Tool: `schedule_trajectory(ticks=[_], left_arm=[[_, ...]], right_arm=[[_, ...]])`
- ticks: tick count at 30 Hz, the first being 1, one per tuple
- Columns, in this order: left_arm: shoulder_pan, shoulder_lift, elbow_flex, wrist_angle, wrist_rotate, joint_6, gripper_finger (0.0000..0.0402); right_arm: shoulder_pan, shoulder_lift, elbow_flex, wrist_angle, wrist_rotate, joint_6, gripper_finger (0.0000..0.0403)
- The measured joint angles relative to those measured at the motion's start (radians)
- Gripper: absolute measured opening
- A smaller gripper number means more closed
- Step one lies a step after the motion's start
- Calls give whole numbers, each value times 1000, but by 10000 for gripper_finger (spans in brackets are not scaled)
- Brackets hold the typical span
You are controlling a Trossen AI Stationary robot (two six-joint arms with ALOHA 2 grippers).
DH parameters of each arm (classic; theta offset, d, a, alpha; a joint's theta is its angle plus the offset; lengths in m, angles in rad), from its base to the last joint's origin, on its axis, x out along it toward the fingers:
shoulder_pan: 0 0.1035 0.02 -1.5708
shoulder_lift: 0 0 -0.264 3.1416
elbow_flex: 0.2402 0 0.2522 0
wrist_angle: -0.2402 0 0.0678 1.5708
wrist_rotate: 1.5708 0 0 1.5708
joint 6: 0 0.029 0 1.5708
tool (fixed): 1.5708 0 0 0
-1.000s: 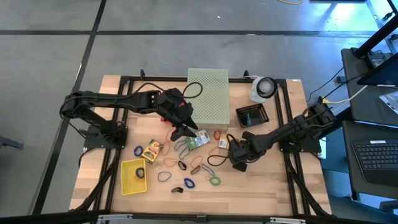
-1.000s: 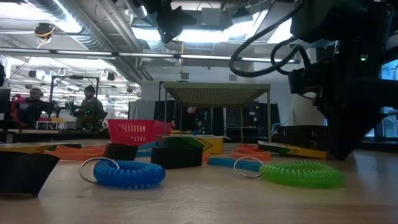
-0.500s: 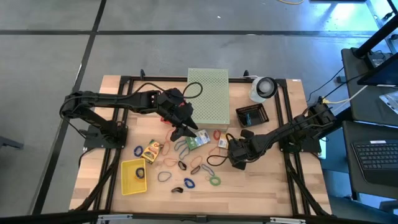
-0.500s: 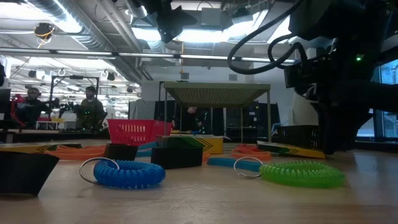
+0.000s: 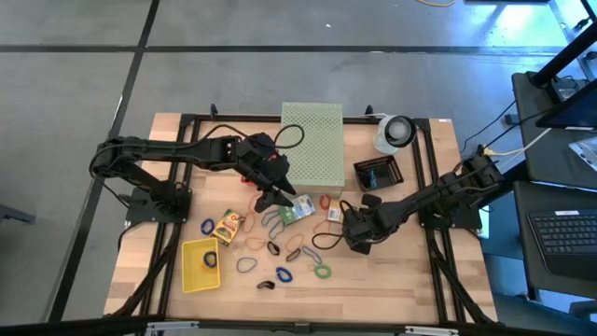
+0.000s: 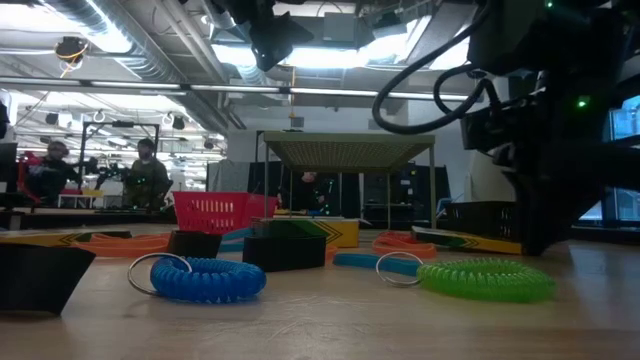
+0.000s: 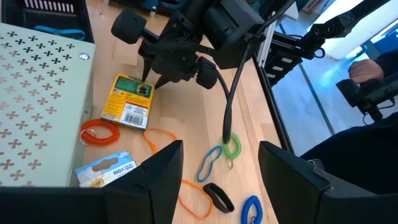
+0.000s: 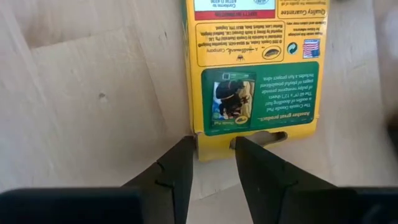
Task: Pick & Place Office Desk Supplies
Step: Put the crayola box into the orange bin
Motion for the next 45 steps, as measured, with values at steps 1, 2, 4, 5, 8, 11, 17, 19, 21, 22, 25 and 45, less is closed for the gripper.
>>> schedule_trajectory(ticks=[1,2,4,5,8,11,17,19,21,22,25,45], left_arm=[[0,0,0,0,0,0,207],[0,0,0,-1,0,0,207],[0,0,0,-1,0,0,207],[0,0,0,-1,0,0,207],[0,0,0,-1,0,0,207],[0,0,0,-2,0,0,207],[0,0,0,-2,0,-5,207],[0,0,0,-2,0,-8,207],[0,0,0,-2,0,-8,207],[0,0,0,-2,0,-8,207],[0,0,0,-2,0,-8,207],[0,0,0,-32,0,-38,207]], right_arm=[[-2,0,0,1,3,-11,123],[-4,1,-1,1,6,-18,123],[-6,10,0,5,10,-35,123],[-6,15,1,5,13,-42,123],[-6,37,3,5,20,-47,123],[-5,47,5,9,28,-48,121],[-5,51,3,25,43,-58,78],[-5,51,3,31,43,-66,51],[-5,53,3,36,43,-66,21],[-5,53,2,38,46,-67,12],[-5,54,1,40,65,-53,6],[9,42,260,-199,36,-45,1]])
